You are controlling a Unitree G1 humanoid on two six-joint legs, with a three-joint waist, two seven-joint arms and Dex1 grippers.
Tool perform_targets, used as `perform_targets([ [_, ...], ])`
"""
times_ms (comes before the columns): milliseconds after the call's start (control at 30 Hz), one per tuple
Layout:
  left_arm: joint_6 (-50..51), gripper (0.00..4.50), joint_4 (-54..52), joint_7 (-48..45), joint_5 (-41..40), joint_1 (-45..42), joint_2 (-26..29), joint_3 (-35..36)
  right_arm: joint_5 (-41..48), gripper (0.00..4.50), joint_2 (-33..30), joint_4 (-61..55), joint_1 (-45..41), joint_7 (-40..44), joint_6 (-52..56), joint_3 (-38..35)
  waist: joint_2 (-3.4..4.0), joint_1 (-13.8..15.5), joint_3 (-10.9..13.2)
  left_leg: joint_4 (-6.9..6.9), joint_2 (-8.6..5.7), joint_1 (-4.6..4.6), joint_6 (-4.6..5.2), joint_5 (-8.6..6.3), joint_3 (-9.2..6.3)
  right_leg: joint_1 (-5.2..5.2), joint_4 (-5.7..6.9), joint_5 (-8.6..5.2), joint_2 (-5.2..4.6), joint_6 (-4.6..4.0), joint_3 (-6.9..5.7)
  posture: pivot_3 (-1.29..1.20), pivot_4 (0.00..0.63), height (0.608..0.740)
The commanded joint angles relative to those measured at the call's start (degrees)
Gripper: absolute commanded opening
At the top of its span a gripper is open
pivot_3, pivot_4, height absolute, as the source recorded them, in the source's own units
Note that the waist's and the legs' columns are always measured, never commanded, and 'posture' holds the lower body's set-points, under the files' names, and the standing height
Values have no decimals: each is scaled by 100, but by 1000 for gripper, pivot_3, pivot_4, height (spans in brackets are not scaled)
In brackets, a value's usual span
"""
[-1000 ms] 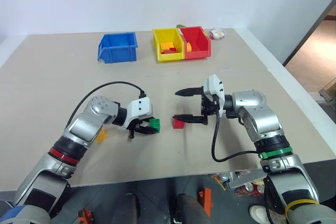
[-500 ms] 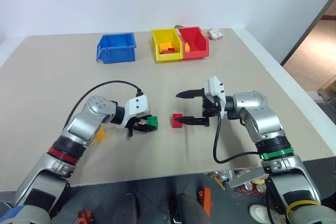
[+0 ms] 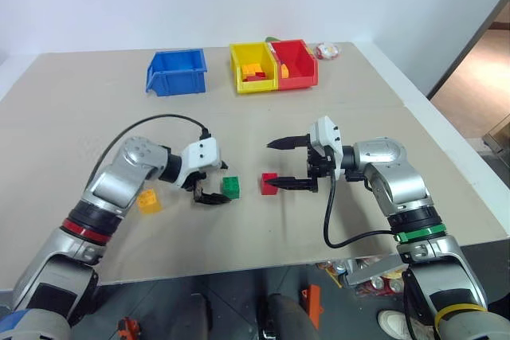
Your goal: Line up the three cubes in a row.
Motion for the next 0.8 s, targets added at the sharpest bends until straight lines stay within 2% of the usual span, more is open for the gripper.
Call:
perform_targets([
  [33,469,4489,-605,-119,-433,-131,314,503,42,4500,-67,-114,-60,51,-73,-95,0,-10,0,0,0,1,0,0,1,0,0,0,0,0,2,0,150,740],
  [133,1171,4489,-1197,-56,-895,35,610,952,41,4500,-87,-103,-60,71,-84,-106,0,-15,1,-1,0,1,0,0,0,-1,0,0,0,0,1,0,150,740],
  [267,2081,4489,-2130,777,-1382,609,681,1876,45,4500,-116,-97,-32,90,-116,-118,-1,-36,1,-6,0,1,-1,-1,-1,-1,0,-3,-1,2,2,0,150,740],
  [333,2412,4489,-2636,1598,-1460,995,358,2433,50,4500,-127,-69,-13,106,-149,-121,-1,-48,1,-8,1,3,-1,-1,0,-1,-2,-4,-1,2,2,0,150,740],
  [433,2570,4489,-3414,2961,-1324,1610,-406,3112,59,4500,-119,-23,1,163,-187,-100,-5,-69,3,-6,1,3,-1,-1,-5,5,-5,-2,-2,5,-1,0,150,740],
  [567,2358,4489,-4576,4598,-955,2760,-1685,3685,25,4500,-51,115,-72,296,-275,-17,-14,-115,4,-6,-2,9,-2,-1,3,14,-17,5,-7,15,11,0,150,740],
  [667,1963,4489,-5060,5359,-687,3639,-2397,3735,-22,4500,29,297,-204,382,-378,35,-15,-154,3,-5,-2,11,-2,-1,7,15,-22,11,-6,20,17,0,150,740],
  [800,1499,4489,-5123,5774,-297,4401,-2666,3339,-52,4500,91,425,-309,458,-427,54,-16,-142,2,-5,-3,19,-1,-1,0,17,-21,15,2,11,19,0,150,740],
])
